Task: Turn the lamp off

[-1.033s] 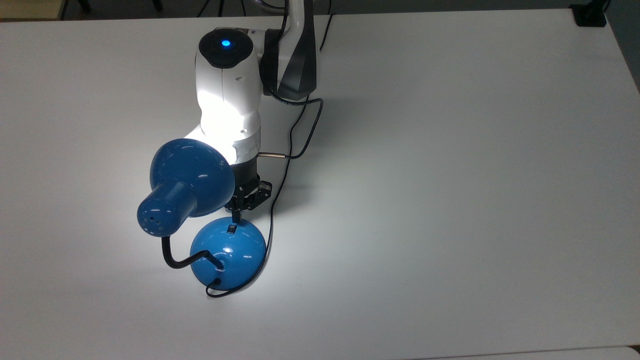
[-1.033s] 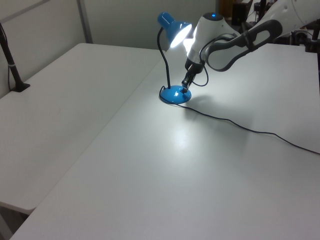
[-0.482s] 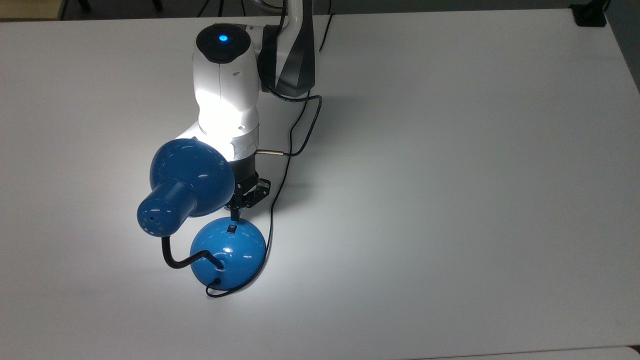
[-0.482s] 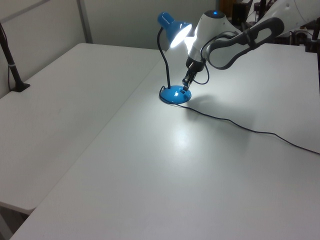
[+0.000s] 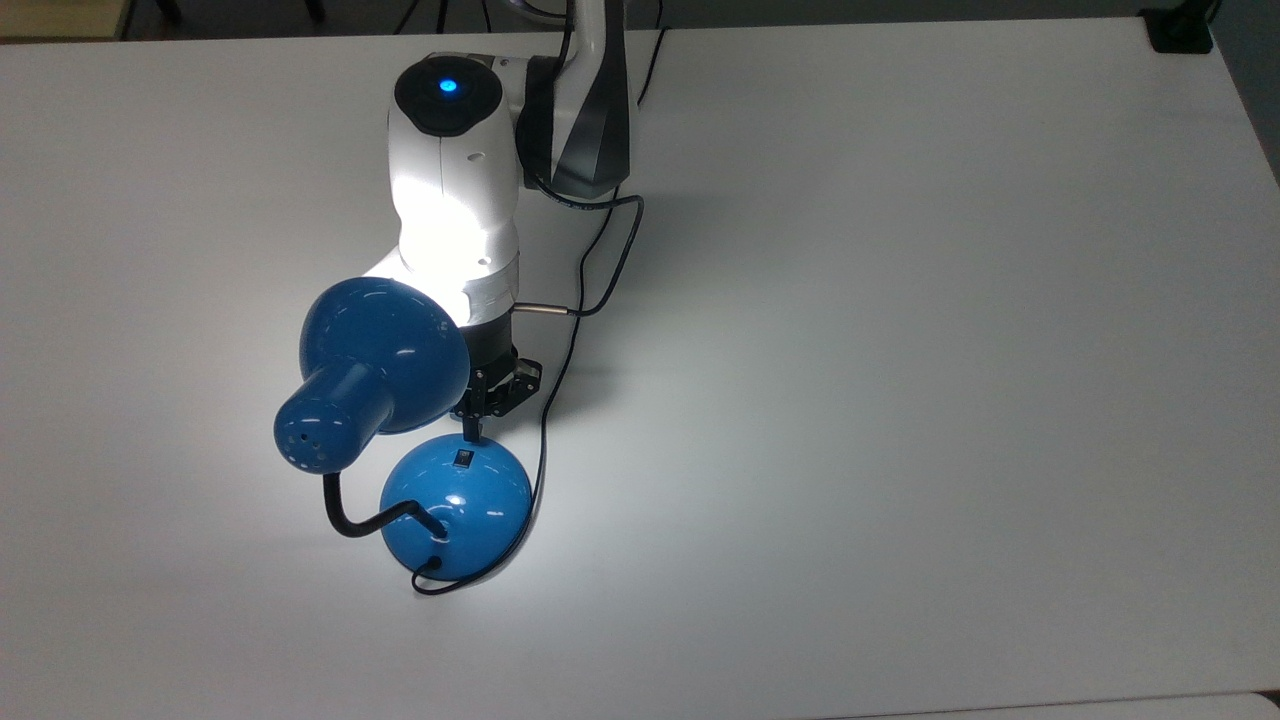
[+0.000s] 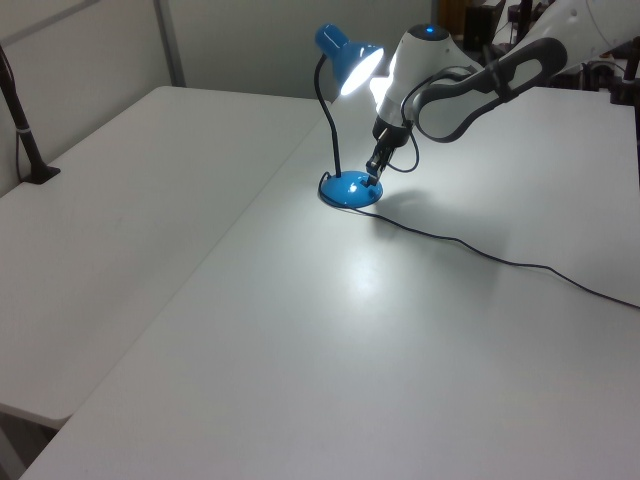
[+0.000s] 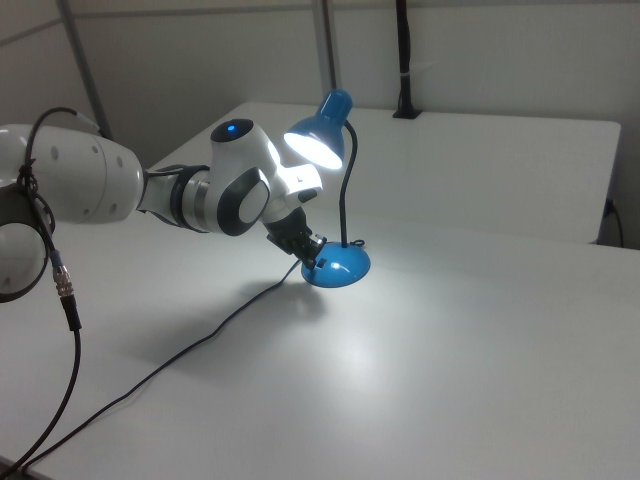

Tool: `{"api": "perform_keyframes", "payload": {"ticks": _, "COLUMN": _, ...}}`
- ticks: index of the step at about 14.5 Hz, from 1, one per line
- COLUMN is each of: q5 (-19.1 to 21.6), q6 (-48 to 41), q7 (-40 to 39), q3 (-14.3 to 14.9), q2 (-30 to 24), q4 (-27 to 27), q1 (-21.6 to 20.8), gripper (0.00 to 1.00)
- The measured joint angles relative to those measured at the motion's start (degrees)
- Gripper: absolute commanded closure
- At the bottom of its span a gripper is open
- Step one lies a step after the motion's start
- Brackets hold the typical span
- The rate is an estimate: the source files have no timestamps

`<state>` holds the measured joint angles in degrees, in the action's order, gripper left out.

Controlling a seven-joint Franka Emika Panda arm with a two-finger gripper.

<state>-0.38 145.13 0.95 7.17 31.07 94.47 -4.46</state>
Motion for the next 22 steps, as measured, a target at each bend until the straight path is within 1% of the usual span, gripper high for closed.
{"api": "perform_keyframes", "payload": {"ticks": 7, "q5": 0.44, "q6": 0.09, "q7": 0.32, "q3": 0.0, "q2": 1.12, "q4": -0.45, "q1": 0.08, "gripper": 1.0}}
{"api": "perform_keyframes", "payload": {"ticks": 12, "q5": 1.64, "q6": 3.29, "q7": 0.35, "q3": 0.0, "q2": 1.24, "q4": -0.68, "q1": 0.3, "gripper": 1.0}}
{"api": "perform_keyframes", "payload": {"ticks": 22, "q5": 1.73, "q6": 3.32, "q7": 0.36, "q3": 0.0, "q2": 1.85, "q4": -0.6, "q1": 0.36, "gripper": 1.0}}
